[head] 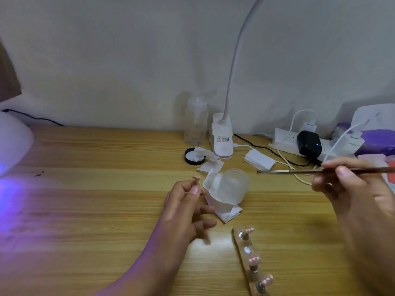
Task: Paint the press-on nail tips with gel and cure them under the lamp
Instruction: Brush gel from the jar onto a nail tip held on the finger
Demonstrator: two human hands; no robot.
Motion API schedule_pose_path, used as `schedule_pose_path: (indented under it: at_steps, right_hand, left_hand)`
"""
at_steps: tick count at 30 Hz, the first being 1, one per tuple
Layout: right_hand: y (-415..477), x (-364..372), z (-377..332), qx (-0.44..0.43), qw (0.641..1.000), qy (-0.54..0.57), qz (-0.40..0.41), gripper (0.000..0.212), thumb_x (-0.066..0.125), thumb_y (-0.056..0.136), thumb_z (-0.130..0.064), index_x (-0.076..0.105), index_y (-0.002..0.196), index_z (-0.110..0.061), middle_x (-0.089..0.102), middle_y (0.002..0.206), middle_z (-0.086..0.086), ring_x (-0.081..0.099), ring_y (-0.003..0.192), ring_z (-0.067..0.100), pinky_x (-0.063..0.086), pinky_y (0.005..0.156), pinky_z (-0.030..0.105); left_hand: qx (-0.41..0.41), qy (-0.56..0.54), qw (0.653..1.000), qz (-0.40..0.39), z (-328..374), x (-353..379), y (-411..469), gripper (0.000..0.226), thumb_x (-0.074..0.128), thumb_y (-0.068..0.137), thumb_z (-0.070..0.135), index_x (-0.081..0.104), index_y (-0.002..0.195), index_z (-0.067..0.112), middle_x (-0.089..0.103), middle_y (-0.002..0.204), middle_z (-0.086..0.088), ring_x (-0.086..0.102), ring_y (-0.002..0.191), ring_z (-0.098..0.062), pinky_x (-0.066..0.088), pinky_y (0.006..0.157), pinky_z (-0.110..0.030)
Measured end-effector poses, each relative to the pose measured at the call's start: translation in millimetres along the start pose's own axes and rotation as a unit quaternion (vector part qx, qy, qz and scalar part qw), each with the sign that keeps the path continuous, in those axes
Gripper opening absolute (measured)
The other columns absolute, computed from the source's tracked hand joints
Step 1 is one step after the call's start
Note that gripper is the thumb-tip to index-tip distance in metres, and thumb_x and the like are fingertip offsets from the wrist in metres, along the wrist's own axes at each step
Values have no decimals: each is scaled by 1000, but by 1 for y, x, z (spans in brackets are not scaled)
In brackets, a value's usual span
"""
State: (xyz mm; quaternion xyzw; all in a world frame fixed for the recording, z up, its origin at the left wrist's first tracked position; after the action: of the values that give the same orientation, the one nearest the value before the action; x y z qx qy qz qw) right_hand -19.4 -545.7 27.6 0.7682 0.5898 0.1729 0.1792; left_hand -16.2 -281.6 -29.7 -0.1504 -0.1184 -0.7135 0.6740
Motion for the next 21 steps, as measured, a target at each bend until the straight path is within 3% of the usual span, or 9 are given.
schedule_pose_path:
  at_steps: [3,8,11,15,21]
  right_hand:
    - [7,6,9,110,987,115,29,26,48,99,-21,73,93,-25,68,82,-3,67,81,8,59,79,41]
    - [12,36,16,260,933,249,3,18,57,86,-28,74,86,-22,63,76,0,66,73,10,56,73,59]
    - [12,57,18,298,916,265,-30,16,58,85,-28,72,88,-21,62,76,0,66,71,11,56,71,62]
    - [13,74,22,328,905,265,-54,17,59,82,-27,71,91,-19,62,75,1,64,72,12,56,72,61]
    - [9,81,24,345,891,288,-59,18,61,81,-25,70,93,-15,61,76,2,62,70,13,56,72,61]
  left_hand:
    - [0,-4,1000,-18,0,0,0,22,52,76,50,68,85,39,68,94,21,70,87,-11,54,69,-22]
    - [27,17,999,-27,3,4,-4,22,46,80,48,67,80,41,70,96,21,68,92,-1,55,76,-21]
    - [28,-6,998,-53,7,10,-9,23,45,84,44,65,84,33,67,109,23,63,109,2,49,89,-12]
    - [23,-21,998,-52,7,9,-9,22,46,81,45,64,84,33,68,107,25,61,112,3,47,95,-14]
    - [26,-8,997,-74,11,12,-11,37,43,87,41,54,112,16,67,115,18,59,115,4,41,101,-14]
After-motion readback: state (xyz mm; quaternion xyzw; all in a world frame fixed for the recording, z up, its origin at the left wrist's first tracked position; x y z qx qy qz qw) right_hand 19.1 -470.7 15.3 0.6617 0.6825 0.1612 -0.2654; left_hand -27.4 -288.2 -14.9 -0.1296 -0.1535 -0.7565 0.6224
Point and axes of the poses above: each hand's wrist, its own y-axis towards the middle knuckle, its own x-axis out of the palm, z = x × y, the point moved 4 cm from there along y, towards the middle knuckle
